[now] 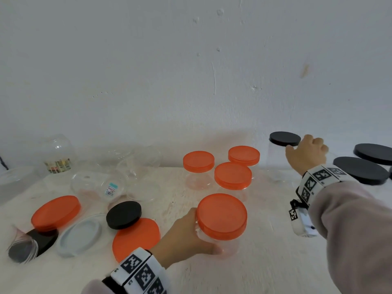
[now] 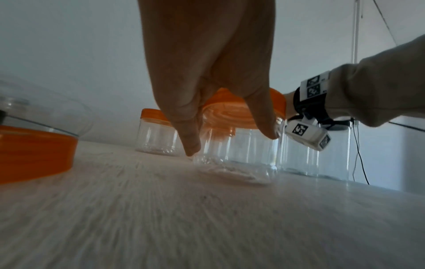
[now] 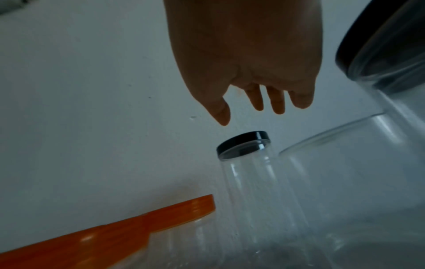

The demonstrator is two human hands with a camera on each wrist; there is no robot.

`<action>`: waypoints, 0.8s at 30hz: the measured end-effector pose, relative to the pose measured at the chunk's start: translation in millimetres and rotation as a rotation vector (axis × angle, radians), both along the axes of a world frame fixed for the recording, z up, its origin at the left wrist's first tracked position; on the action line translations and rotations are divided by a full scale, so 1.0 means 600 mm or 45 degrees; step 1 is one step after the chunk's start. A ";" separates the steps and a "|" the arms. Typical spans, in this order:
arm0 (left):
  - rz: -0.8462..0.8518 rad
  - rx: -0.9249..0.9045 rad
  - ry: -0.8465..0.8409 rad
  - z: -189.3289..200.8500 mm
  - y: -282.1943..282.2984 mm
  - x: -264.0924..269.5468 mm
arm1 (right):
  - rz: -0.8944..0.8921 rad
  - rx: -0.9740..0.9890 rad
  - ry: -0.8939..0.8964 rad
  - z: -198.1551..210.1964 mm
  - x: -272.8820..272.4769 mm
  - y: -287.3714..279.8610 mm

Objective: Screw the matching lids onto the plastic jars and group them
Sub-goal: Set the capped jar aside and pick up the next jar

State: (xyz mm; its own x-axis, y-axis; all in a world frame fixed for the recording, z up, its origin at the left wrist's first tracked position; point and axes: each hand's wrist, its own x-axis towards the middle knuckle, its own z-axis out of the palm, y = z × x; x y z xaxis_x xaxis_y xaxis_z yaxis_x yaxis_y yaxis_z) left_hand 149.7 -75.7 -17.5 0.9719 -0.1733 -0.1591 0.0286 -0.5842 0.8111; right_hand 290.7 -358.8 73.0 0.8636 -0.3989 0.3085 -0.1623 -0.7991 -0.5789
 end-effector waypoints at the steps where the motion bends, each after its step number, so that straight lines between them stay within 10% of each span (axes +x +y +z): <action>1: 0.015 0.006 0.004 0.001 0.006 0.002 | -0.050 -0.018 0.047 -0.002 0.007 -0.006; 24: 0.333 0.195 -0.078 0.029 0.050 0.127 | -0.313 0.073 0.578 0.004 0.085 -0.062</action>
State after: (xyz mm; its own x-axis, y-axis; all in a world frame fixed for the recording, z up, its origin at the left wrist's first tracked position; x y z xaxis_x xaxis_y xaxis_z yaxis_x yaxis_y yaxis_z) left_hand 226.1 -45.8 -0.3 0.9890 0.1058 -0.1036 0.1480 -0.6789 0.7192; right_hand 341.6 -396.0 75.6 0.7841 -0.6118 -0.1040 -0.5861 -0.6751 -0.4480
